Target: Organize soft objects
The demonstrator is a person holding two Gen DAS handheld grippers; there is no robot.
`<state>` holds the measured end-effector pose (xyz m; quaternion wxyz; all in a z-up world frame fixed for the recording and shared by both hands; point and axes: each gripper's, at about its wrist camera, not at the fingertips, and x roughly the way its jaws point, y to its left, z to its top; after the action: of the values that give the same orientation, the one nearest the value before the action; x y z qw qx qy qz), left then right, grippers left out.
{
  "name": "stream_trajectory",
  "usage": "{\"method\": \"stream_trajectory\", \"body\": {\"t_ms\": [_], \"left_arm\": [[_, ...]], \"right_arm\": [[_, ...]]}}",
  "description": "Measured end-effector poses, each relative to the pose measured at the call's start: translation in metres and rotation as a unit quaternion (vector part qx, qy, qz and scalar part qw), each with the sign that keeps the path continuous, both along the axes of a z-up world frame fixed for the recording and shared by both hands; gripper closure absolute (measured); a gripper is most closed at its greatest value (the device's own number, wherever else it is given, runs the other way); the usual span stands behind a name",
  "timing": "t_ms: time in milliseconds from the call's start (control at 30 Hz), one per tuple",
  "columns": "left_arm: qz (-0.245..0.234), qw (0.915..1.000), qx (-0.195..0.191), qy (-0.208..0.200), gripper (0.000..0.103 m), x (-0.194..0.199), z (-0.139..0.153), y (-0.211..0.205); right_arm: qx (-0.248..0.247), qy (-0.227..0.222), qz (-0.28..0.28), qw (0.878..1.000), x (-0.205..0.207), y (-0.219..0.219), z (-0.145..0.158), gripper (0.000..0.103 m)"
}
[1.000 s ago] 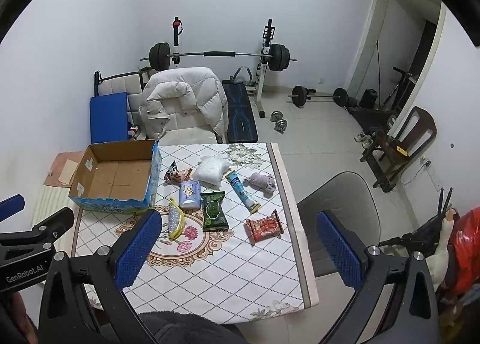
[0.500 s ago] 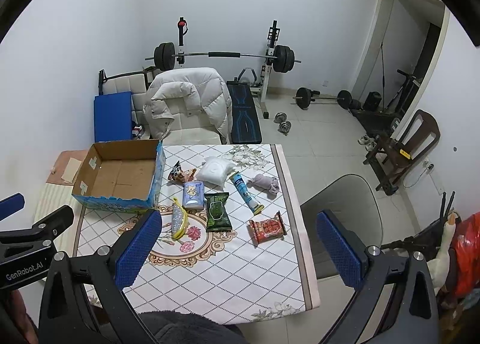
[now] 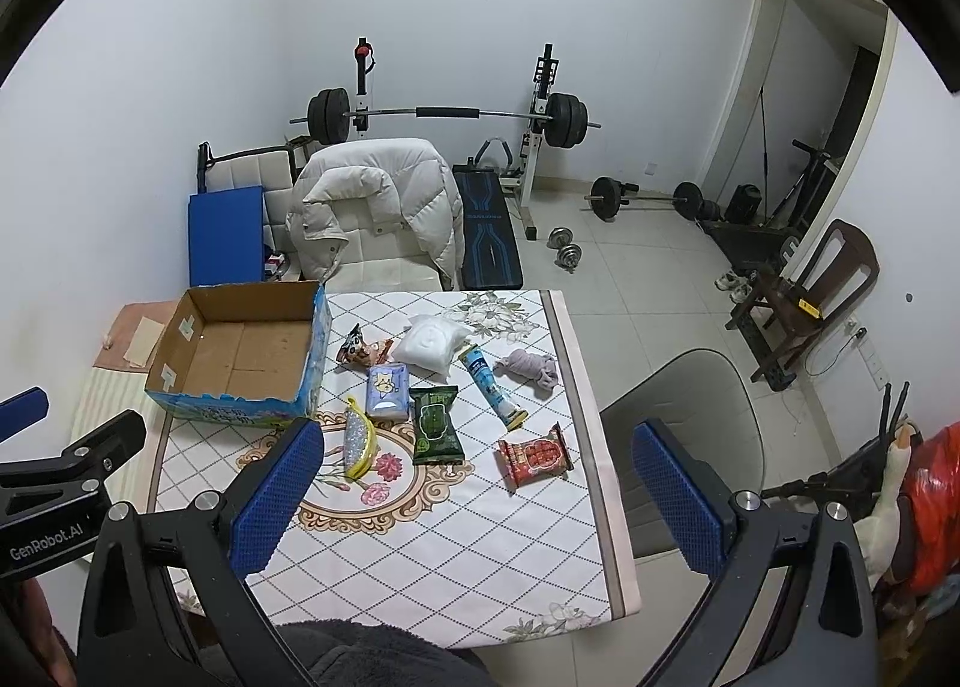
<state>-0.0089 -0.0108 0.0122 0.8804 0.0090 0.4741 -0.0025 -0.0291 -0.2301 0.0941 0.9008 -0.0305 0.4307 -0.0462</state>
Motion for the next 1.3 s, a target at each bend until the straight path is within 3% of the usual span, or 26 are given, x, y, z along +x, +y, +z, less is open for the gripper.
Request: {"method": "stream_trajectory", "body": {"t_ms": [600, 800, 900, 1000, 1167, 1300], "left_arm": [[-0.003, 1.0, -0.002, 0.002, 0.0, 0.001, 0.002, -0.002], [0.0, 0.9993, -0.01, 0.037, 0.0, 0.036, -0.021, -0.007], [0.001, 0.997, -0.008, 0.077, 0.0, 0.075, -0.063, -0.011], [-0.007, 0.9913, 0.003, 0.131, 0.0, 0.116, -0.123, -0.021], [-0.025, 0.9743, 0.009, 0.224, 0.004, 0.175, -0.243, -0.043], [-0.024, 0.9563, 0.004, 0.291, 0.019, 0.211, -0.331, -0.058]], "right_arm": [[0.002, -0.001, 0.001, 1.0, -0.002, 0.0, 0.002, 0.0], [0.051, 0.03, -0.024, 0.998, 0.028, -0.023, -0.016, 0.0], [0.071, 0.076, -0.047, 0.993, 0.061, -0.048, -0.055, 0.0], [0.091, 0.129, -0.076, 0.985, 0.098, -0.077, -0.108, 0.0], [0.107, 0.214, -0.084, 0.967, 0.16, -0.104, -0.223, 0.0], [0.133, 0.27, -0.05, 0.952, 0.209, -0.092, -0.31, 0.0]]}}
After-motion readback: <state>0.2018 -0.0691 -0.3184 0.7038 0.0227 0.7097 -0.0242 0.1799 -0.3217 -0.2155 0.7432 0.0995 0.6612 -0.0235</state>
